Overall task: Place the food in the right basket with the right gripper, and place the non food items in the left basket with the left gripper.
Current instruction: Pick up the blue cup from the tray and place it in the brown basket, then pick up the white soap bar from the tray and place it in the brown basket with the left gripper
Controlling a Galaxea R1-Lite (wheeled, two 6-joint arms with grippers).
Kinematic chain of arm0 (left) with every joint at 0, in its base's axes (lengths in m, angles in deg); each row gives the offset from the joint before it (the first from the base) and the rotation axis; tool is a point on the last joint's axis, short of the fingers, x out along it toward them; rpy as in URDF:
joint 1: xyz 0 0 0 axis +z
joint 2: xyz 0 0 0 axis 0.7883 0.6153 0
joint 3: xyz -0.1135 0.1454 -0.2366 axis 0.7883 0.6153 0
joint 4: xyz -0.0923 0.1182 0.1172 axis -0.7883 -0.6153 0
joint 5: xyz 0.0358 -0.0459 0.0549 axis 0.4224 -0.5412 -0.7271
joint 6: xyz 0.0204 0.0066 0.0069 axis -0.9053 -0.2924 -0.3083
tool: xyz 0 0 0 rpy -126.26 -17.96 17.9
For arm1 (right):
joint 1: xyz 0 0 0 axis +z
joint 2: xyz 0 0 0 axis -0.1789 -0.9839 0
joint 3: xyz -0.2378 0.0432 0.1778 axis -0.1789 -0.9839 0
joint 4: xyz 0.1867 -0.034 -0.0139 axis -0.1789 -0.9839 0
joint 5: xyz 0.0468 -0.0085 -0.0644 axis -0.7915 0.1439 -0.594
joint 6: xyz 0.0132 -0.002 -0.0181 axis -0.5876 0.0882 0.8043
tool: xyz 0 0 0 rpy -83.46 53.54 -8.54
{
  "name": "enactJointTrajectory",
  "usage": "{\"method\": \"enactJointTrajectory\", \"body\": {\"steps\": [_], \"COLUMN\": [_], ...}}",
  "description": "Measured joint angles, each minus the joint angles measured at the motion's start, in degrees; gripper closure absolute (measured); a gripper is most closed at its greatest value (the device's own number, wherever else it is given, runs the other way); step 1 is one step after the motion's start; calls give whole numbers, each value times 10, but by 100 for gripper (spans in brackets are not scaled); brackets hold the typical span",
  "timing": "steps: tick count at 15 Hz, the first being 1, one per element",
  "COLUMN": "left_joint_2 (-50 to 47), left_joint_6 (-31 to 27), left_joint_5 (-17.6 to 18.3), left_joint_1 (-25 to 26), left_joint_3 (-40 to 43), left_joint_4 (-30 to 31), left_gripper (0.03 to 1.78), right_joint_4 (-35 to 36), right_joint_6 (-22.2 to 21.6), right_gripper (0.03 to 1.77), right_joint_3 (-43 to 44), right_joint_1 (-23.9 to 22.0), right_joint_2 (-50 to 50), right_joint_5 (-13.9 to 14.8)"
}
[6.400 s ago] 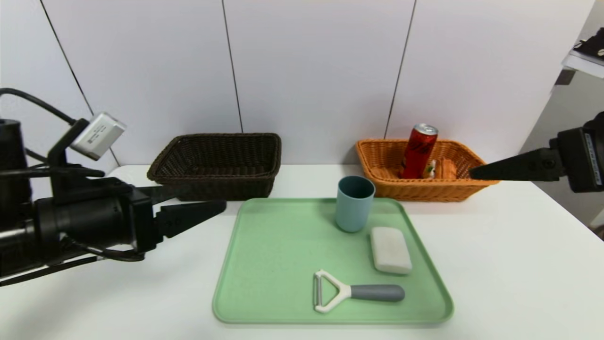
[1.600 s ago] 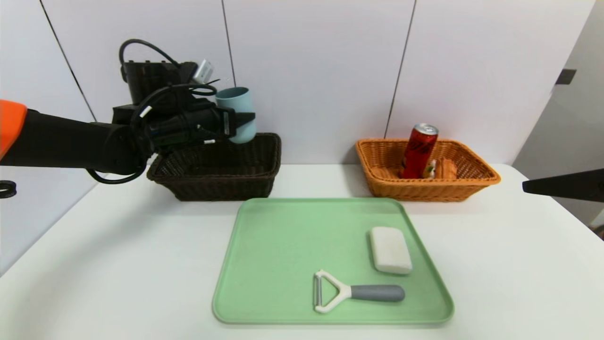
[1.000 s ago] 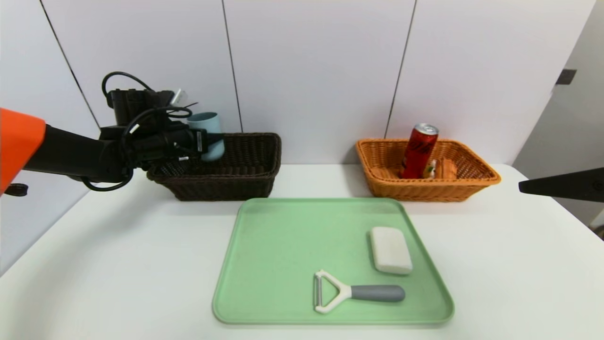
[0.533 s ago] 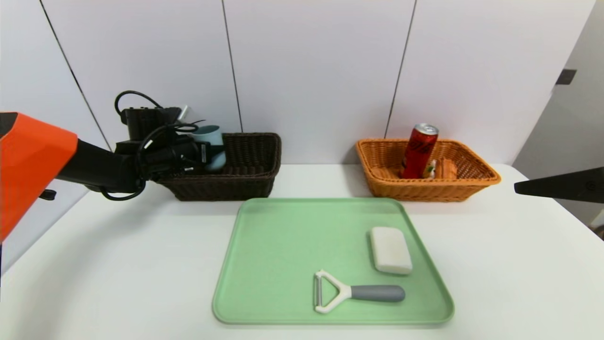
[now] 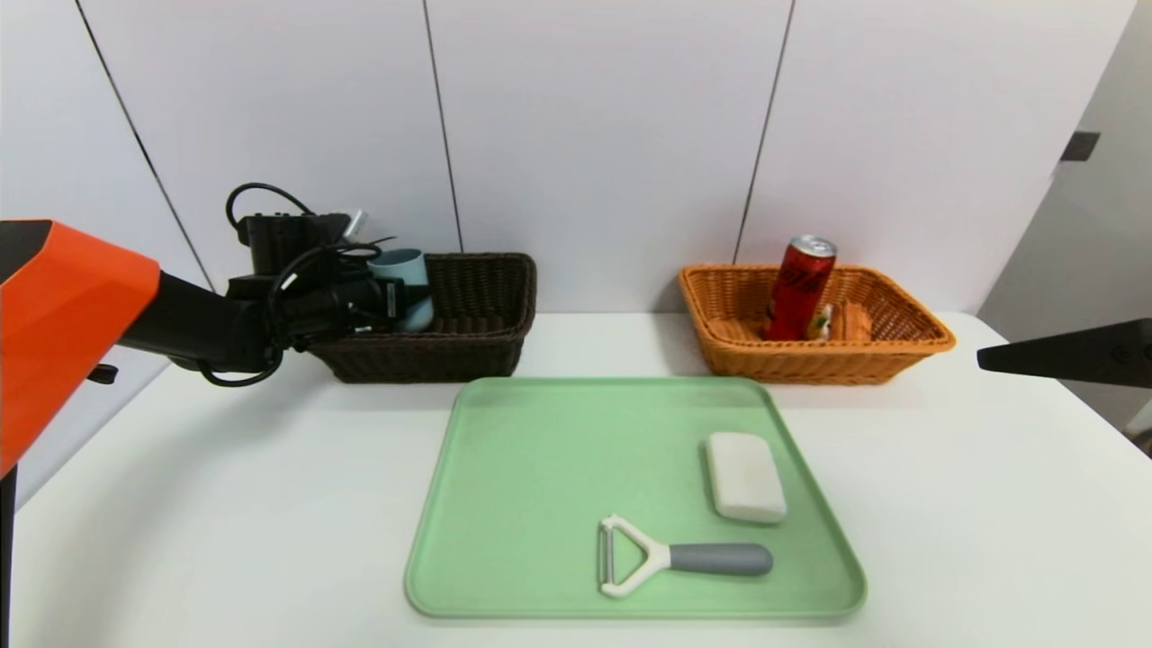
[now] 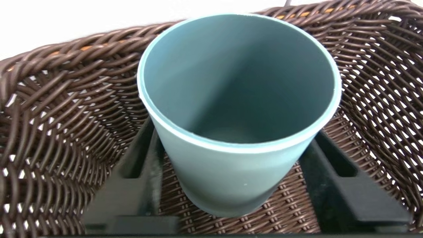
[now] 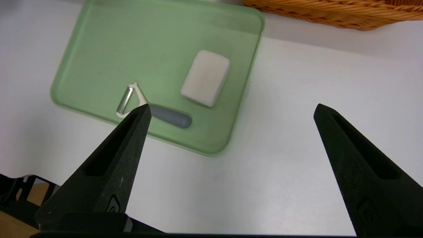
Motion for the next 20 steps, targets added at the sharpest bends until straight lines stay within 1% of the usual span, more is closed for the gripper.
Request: {"method": "enactJointTrajectory", "body": {"steps": [2, 5, 9, 13, 15, 16, 18, 20], "left_joint_2": [-5, -24, -62, -130, -165, -181, -205, -222], "left_joint_6": [0, 1, 1, 1, 18, 40, 86, 105], "left_joint_5": [0, 0, 0, 2, 4, 4, 0, -14], "left_joint_1": [0, 0, 0, -1, -7, -17, -52, -94], "left_joint_3": [0, -1, 2, -3, -4, -5, -7, -5], "left_joint_4": [1, -2, -8, -41, -68, -89, -136, -182], "left_gripper": [46, 34, 25, 19, 17, 17, 15, 14], "right_joint_4": [0, 0, -1, 0, 0, 0, 0, 0], "right_joint_6": [0, -1, -1, -2, -3, -3, -3, -4], "right_gripper": [10, 10, 10, 10, 10, 10, 10, 10], "right_joint_3": [0, 0, -1, -1, -3, -7, -10, -11], "right_joint_1": [0, 0, 0, -1, -1, -1, -1, -1], "right_joint_2": [0, 1, 4, 9, 13, 15, 19, 21], "right_joint_5": [1, 1, 1, 1, 1, 2, 2, 3]}}
